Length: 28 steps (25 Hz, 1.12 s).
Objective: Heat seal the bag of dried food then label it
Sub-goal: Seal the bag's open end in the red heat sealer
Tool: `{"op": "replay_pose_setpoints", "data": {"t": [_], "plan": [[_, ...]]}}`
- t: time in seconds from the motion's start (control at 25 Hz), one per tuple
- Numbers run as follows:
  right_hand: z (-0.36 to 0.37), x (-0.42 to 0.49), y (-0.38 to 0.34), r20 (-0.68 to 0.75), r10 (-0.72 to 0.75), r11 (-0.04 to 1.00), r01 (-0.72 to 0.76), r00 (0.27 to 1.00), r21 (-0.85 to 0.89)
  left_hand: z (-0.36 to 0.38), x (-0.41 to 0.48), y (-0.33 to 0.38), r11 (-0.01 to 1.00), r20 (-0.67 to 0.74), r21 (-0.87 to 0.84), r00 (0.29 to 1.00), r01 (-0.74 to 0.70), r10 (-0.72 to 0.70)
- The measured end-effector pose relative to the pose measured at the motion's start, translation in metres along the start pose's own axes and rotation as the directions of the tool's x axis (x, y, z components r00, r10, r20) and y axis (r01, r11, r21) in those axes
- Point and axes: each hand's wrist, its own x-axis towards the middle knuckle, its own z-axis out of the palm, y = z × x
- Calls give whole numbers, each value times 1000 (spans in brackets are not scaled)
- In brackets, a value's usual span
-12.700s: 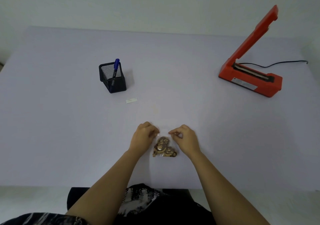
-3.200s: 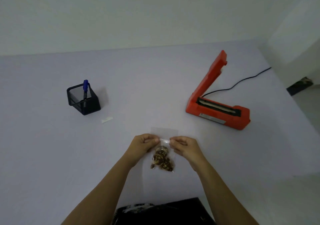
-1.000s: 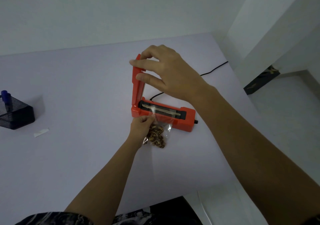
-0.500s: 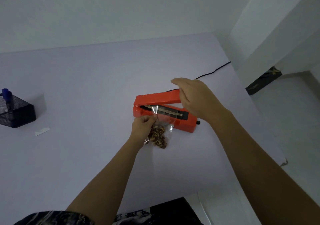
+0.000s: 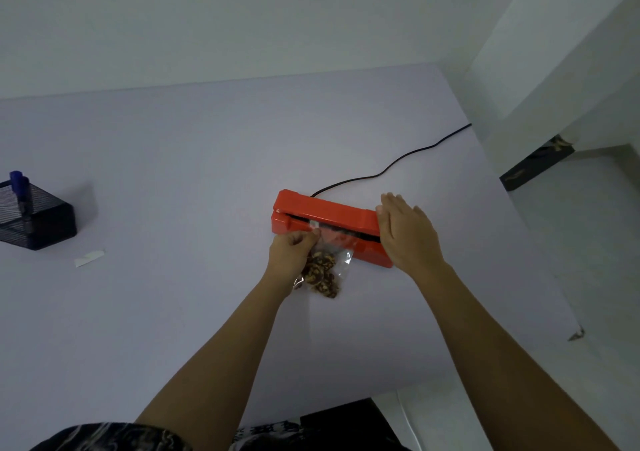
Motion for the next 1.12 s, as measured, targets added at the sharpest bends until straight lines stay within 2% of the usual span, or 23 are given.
{"op": "replay_pose_setpoints", "data": {"t": [0.28,0.64,1.12], "plan": [[19,1,5,-47,30,999,-29,998,37,-5,-1,-2,1000,54,-26,998,-14,15],[29,1,4,-110,70,989,-55,991,135,-8,-3,0,998,46,24,997,-56,55],[34,1,6,-145,52,987,-29,988,159,-8,-4,0,999,52,5,998,-32,32]]}}
